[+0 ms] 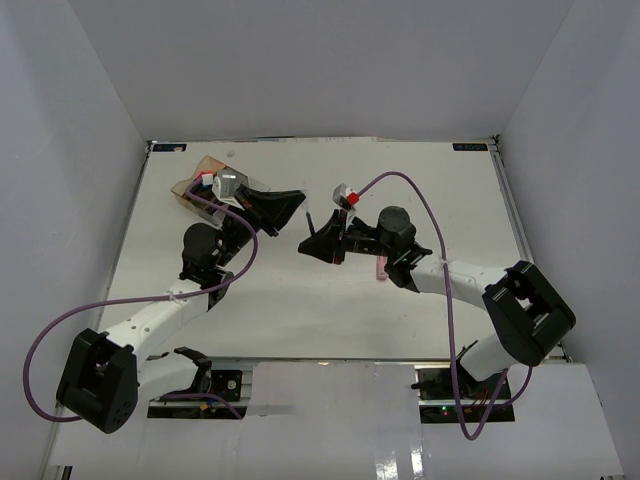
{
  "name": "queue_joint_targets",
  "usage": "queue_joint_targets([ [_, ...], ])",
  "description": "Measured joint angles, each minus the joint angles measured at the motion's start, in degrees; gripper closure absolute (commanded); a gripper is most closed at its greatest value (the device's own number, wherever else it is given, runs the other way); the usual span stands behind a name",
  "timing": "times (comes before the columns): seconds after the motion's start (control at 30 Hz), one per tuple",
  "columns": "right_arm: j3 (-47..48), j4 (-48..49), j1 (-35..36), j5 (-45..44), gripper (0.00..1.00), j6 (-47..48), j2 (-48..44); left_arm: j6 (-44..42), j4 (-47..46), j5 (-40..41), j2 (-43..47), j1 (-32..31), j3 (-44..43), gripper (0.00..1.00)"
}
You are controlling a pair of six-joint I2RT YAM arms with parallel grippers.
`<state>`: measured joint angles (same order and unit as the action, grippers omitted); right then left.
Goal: Sort the stationery into containers
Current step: Close the pen cap on the pen.
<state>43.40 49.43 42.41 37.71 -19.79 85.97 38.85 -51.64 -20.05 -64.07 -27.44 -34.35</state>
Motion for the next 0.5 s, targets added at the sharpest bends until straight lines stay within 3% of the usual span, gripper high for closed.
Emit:
queue_joint_targets([
  [0.5,0.2,0.0,1.6,1.8,0.92,0.5,0.0,0.1,-0.5,0.0,0.0,0.0,0.2,0.99],
])
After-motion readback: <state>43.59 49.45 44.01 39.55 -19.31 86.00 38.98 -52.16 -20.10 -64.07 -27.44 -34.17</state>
